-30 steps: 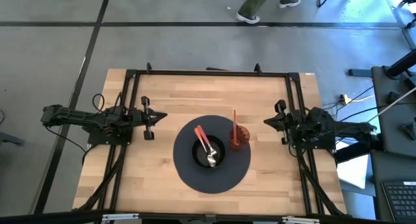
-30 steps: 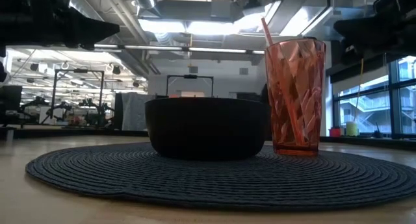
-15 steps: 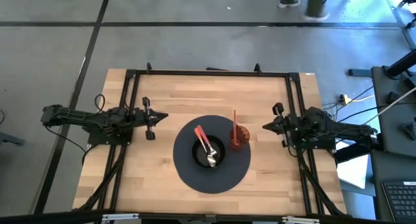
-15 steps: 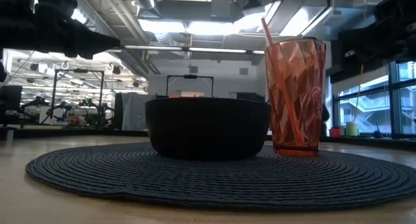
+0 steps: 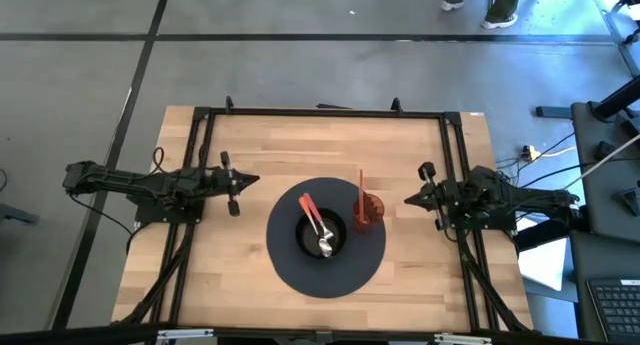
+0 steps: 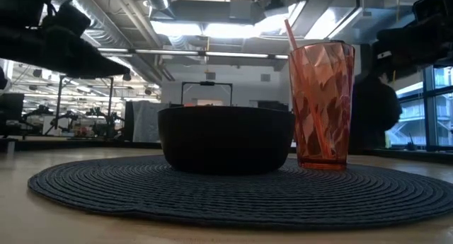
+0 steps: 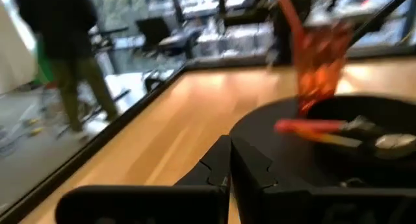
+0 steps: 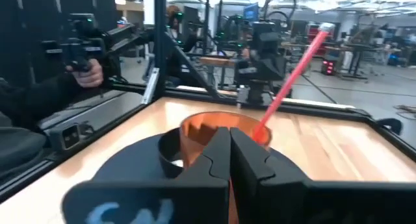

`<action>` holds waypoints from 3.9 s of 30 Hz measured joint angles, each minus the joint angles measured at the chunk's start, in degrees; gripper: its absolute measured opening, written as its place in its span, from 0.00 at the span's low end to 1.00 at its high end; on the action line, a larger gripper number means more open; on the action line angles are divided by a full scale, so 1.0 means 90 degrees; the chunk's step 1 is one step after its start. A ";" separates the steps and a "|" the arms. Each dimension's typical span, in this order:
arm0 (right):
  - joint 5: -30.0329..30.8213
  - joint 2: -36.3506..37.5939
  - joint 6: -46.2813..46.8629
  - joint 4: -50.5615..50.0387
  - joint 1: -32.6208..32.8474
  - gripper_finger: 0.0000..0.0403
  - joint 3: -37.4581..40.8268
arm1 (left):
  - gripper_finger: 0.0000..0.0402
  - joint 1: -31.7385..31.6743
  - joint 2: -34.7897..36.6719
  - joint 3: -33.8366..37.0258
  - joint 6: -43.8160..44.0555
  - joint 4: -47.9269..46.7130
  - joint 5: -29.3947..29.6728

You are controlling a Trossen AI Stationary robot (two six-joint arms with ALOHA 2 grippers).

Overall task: Pick & Place Utensil
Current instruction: Return to Home Position

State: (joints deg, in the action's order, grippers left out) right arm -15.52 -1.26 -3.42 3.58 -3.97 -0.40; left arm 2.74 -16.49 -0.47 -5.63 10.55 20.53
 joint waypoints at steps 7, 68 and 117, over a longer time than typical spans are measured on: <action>0.0285 0.0063 -0.0066 0.0070 0.0295 0.00 0.0000 | 0.01 0.0038 0.0059 0.0000 -0.0317 0.0722 0.0015; 0.0609 0.0104 0.0006 0.0148 0.0351 0.06 0.0002 | 0.01 0.0687 0.0429 0.0000 -0.0624 0.0185 0.0261; 0.0606 0.0104 0.0018 0.0138 0.0351 0.06 0.0002 | 0.01 0.0685 0.0427 0.0000 -0.0624 0.0185 0.0261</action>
State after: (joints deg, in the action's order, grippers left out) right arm -10.07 -0.32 -3.26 4.82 -0.82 -0.38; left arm 8.91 -12.64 -0.47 -11.25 12.21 22.87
